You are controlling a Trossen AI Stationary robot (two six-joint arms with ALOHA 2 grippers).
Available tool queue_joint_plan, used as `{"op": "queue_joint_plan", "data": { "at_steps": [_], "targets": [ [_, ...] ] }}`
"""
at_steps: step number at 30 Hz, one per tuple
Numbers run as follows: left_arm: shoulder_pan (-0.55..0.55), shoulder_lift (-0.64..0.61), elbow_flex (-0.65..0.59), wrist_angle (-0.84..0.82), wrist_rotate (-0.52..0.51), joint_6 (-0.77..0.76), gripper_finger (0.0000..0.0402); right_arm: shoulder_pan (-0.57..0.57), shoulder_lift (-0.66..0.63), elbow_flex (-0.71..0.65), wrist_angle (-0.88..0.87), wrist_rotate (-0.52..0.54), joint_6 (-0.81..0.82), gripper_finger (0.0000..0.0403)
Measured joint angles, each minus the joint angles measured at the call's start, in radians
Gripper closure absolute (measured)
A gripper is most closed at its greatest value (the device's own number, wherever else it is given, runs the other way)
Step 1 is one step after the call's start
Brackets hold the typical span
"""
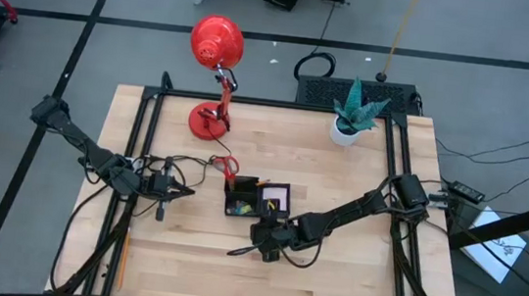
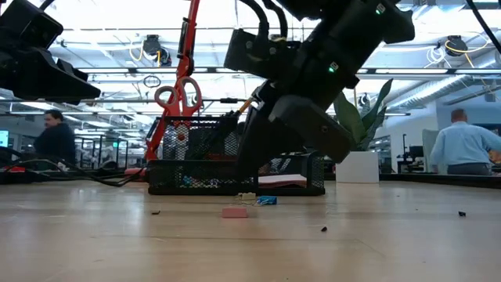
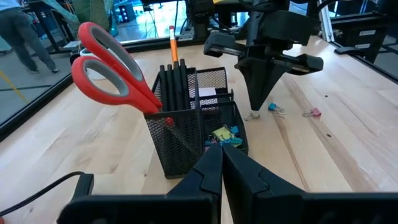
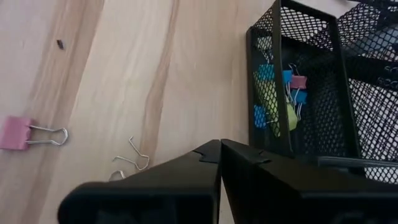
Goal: Pick and place office supplies into organizer
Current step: Put the blue binder clip into the black desk organizer
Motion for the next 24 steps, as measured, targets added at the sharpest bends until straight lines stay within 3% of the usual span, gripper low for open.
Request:
{"op": "queue_joint_plan", "data": {
  "at_steps": [12,24],
  "targets": [
    [0.000,0.000,0.000,0.000,0.000,0.001,0.0382,0.000,-0.005,-0.093,0.085,-0.099,0.110,0.0403],
    [0.000,0.000,0.000,0.000,-0.001,0.000,0.0382,0.087,-0.005,-0.097,0.095,-0.217,0.225,0.0403]
  ]
}}
